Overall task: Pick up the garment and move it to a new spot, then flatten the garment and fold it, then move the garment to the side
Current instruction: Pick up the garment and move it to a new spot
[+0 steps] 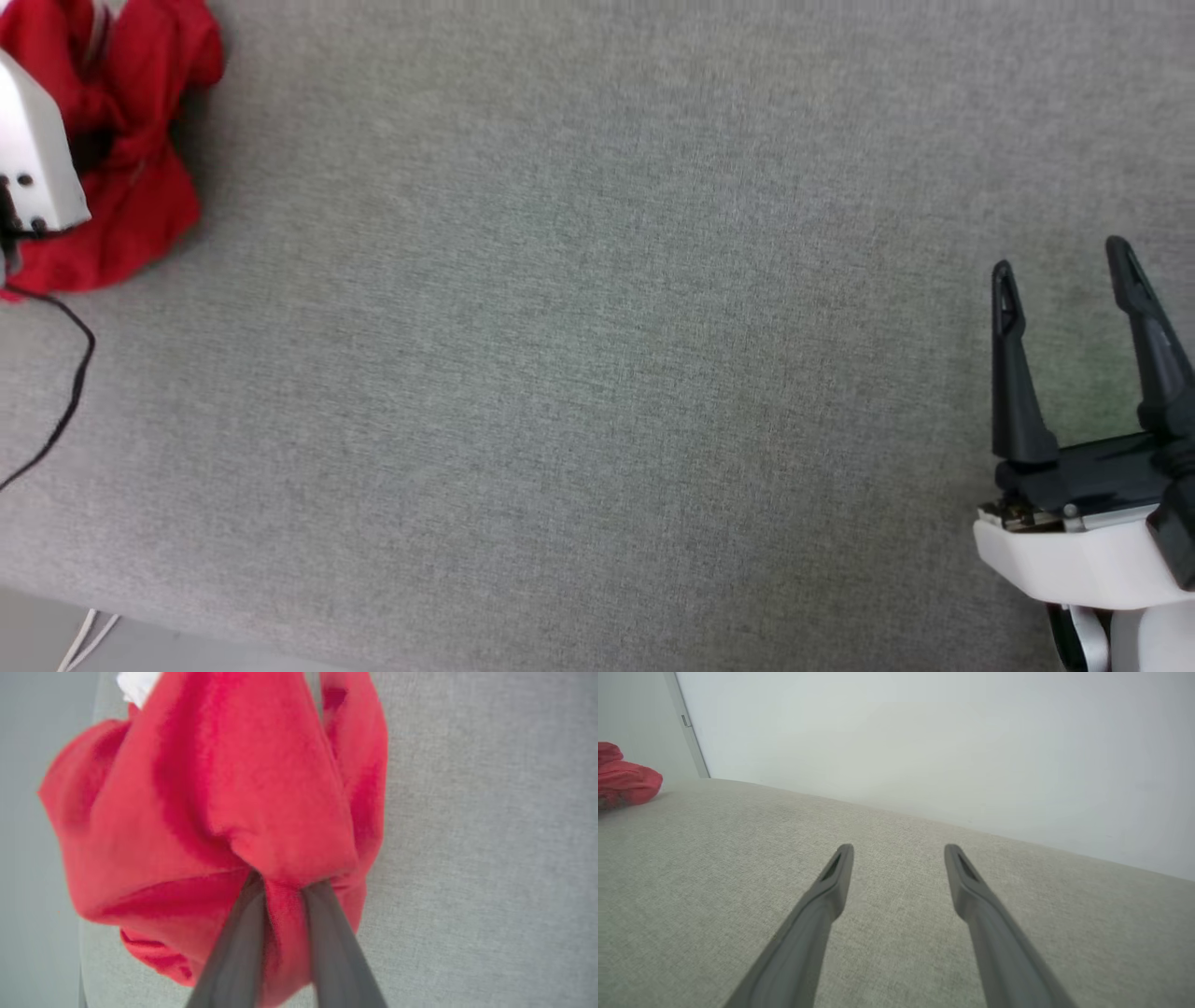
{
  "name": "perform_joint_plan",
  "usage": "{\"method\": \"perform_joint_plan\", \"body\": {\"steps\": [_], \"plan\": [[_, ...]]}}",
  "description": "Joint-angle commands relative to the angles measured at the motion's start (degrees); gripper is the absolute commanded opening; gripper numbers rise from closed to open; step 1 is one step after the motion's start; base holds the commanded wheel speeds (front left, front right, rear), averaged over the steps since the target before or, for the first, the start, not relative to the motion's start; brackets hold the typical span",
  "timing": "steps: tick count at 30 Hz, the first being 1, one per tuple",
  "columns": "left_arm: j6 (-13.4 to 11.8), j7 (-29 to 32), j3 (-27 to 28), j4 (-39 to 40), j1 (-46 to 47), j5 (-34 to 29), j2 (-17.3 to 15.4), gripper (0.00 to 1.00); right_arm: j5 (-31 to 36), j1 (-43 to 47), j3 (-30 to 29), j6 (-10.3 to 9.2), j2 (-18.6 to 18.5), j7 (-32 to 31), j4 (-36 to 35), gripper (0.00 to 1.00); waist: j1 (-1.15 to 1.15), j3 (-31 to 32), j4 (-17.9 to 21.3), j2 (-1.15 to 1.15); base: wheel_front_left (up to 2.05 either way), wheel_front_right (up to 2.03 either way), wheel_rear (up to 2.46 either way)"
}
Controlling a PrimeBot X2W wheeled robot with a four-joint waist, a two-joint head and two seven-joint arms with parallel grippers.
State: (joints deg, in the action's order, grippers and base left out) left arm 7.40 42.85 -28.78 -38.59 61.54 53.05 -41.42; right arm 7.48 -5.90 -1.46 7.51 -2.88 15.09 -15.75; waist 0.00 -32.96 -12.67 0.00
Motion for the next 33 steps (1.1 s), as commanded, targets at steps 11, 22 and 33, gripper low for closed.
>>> {"method": "perform_joint_plan", "body": {"steps": [11,22,33], "plan": [[-0.02,0.97,-7.94,12.84,6.79,-1.02,-1.24,0.00,-3.64,1.37,1.66,-0.04,0.02,0.12,2.74,1.00,0.00,10.36,0.89,0.00,0.00,0.00,0.00],[-0.02,4.44,-16.02,24.25,13.49,-0.75,0.84,0.00,-7.76,2.84,2.53,-0.04,0.04,0.12,4.83,1.00,0.00,17.67,8.49,0.00,0.00,0.00,0.00],[-0.02,5.01,-22.58,30.67,19.27,1.17,5.31,0.00,-10.21,4.56,1.98,-0.04,0.05,0.12,5.87,1.00,0.00,20.45,18.05,0.00,0.00,0.00,0.00]]}}
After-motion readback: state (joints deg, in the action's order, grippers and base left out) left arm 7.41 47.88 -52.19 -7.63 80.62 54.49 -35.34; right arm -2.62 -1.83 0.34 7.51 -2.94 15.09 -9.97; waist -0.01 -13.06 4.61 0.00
